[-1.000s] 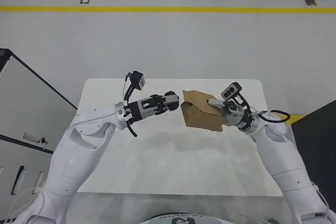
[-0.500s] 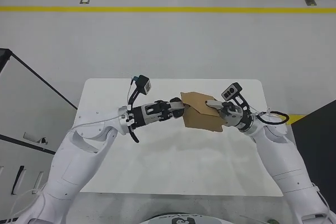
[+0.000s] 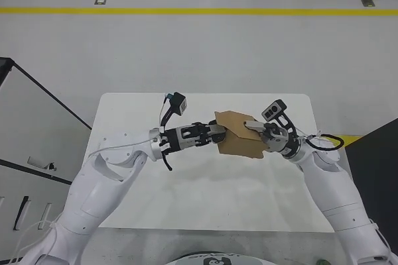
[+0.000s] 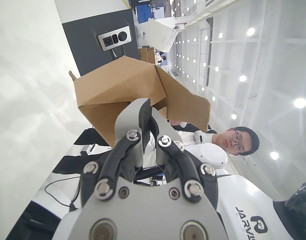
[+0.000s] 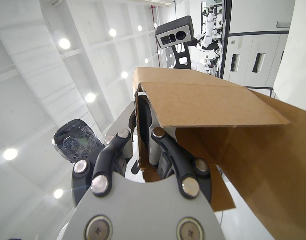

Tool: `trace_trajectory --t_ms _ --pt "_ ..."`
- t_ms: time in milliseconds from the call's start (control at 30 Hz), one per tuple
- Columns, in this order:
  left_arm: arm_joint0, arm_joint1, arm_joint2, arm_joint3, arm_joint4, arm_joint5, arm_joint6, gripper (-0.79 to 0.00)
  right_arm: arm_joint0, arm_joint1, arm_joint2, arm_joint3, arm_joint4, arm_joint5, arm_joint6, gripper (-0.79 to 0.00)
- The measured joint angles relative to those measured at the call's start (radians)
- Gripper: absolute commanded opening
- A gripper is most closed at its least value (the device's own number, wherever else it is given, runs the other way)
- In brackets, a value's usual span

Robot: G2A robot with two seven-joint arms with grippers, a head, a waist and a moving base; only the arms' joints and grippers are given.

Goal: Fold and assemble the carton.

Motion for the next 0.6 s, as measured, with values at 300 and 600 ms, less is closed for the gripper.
trace_trajectory --t_ms 300,600 --pt "0.003 0.000 0.003 -0.002 0.008 0.003 -0.001 -0.785 -0.005 0.000 0.000 -0.010 -0.014 -0.003 0.004 -0.785" --pt "0.005 0.000 0.009 -0.003 0.000 0.002 -0.012 -0.785 -0.011 0.003 0.003 -0.032 -0.048 -0.015 0.005 -0.785"
